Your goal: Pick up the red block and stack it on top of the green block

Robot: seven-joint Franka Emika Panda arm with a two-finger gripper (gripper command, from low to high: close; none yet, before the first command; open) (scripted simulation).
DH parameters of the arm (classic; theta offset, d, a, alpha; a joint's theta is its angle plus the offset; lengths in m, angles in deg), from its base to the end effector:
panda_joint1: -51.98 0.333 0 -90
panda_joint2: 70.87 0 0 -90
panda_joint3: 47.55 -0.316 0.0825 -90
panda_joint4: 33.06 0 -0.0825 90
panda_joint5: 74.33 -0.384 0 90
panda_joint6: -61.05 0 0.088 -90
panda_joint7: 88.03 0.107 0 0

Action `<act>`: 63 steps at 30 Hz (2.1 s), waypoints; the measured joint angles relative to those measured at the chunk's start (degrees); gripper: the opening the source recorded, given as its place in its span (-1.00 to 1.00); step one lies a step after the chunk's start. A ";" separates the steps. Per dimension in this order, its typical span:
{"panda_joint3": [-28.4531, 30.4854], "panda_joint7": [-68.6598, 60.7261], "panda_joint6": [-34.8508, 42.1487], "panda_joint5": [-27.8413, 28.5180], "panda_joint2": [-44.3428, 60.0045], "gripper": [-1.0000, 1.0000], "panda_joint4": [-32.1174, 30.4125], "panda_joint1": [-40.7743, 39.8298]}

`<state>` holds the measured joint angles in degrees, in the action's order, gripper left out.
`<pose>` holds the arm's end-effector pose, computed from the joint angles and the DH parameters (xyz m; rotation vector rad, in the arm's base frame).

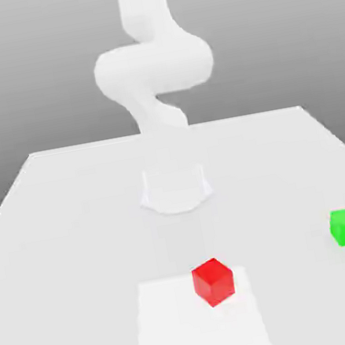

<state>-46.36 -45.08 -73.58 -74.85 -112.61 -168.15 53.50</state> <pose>0.3761 -0.0003 0.6612 -2.5159 0.9870 -0.9337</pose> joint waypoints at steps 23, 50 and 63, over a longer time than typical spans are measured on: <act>2.00 -23.87 -35.10 -1.38 49.11 0.00 -27.13 8.04; -7.54 -45.67 -20.36 -0.03 38.83 -1.00 -22.85 28.73; -9.26 -55.82 -27.97 4.65 50.64 1.00 -18.84 41.22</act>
<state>-55.61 -100.90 -101.55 -70.20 -61.98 -186.99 94.72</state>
